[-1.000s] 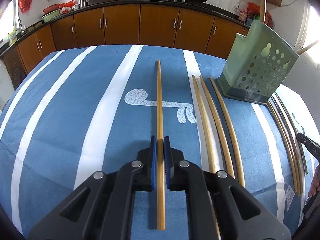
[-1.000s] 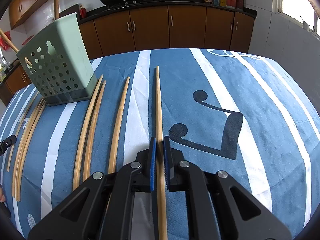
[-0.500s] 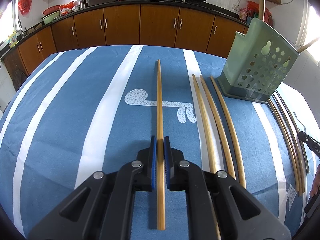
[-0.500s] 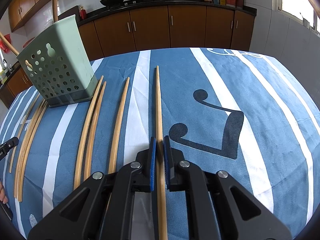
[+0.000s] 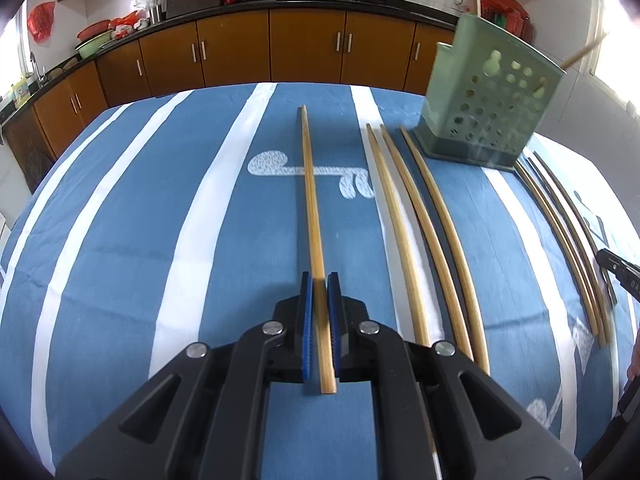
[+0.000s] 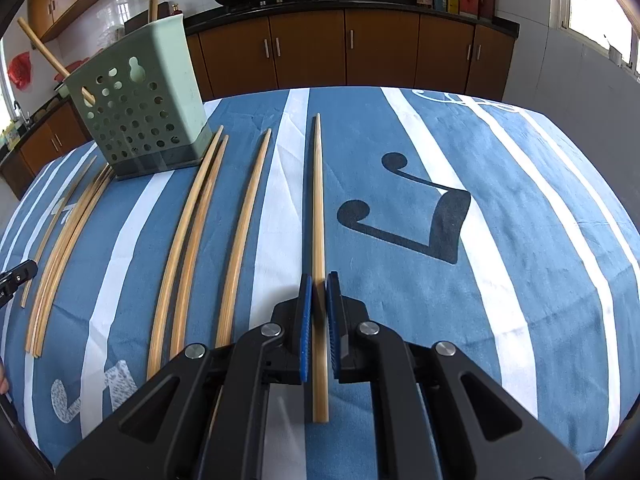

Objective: Organize utensils
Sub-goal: 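Lift both held chopsticks and carry them over the green holder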

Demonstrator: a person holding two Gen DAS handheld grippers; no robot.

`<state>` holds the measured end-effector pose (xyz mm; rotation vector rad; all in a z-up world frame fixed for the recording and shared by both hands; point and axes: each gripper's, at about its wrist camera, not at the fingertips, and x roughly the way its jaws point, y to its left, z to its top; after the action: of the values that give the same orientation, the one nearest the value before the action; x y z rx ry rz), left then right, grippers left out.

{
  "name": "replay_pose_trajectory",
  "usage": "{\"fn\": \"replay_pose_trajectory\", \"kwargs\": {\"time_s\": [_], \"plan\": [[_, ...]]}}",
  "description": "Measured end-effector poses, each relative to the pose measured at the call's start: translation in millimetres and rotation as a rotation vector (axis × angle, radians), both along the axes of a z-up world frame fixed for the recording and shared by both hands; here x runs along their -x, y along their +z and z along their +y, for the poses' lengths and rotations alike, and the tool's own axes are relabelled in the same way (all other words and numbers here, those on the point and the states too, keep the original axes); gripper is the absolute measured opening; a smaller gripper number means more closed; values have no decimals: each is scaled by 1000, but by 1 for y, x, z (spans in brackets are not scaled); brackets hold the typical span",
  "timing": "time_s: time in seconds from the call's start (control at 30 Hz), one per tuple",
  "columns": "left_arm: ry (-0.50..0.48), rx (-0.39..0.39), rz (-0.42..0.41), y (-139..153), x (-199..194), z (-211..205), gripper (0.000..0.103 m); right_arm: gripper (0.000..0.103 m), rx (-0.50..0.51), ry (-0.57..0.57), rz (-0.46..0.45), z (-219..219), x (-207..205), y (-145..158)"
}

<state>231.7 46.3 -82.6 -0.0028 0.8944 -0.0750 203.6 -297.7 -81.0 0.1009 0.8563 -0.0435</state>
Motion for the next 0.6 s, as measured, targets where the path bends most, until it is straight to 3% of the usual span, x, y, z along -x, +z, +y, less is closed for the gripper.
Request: {"fn": "replay_pose_trajectory", "kwargs": {"time_s": [0.27, 0.6], "plan": [[-5, -3, 2, 8, 5, 3, 8, 7, -16, -6, -23, -5, 4, 13], [32, 64, -163, 69, 11, 19, 8, 7, -49, -31, -168, -17, 15, 61]]}}
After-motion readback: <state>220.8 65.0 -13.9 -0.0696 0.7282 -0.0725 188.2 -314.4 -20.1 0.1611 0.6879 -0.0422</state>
